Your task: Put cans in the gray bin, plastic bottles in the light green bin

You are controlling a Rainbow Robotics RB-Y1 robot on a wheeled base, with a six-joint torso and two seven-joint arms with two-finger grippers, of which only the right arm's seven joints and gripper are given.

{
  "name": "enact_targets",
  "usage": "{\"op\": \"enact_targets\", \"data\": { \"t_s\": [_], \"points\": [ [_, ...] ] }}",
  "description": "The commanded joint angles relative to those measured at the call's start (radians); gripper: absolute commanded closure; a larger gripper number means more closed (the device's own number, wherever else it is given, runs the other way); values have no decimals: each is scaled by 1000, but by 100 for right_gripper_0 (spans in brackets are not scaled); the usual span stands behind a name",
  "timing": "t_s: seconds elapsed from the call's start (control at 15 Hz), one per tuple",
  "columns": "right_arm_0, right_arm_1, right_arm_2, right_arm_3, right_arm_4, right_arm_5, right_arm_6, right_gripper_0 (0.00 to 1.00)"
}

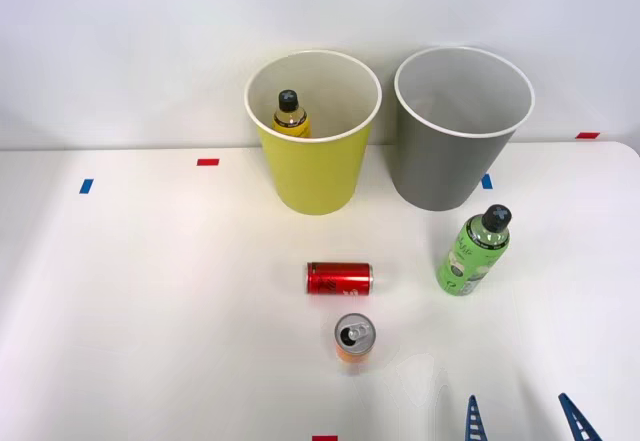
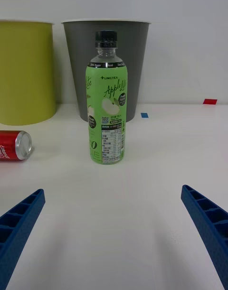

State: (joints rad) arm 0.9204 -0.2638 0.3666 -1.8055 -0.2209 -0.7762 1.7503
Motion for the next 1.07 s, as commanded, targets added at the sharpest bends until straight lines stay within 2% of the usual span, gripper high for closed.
{"op": "enact_targets", "data": {
  "t_s": [0.07,0.6,0.67,0.8,0.87,1.07],
  "points": [
    [0,0,0,0,0,0,0,0],
    [0,0,0,0,0,0,0,0],
    [-17,6,-5,32,-3,15,0,0],
    [-35,17,-32,67,21,-67,6,0],
    [-37,12,-60,66,58,-86,-3,0],
    [-72,-38,-71,64,58,-86,-14,0]
  ]
}}
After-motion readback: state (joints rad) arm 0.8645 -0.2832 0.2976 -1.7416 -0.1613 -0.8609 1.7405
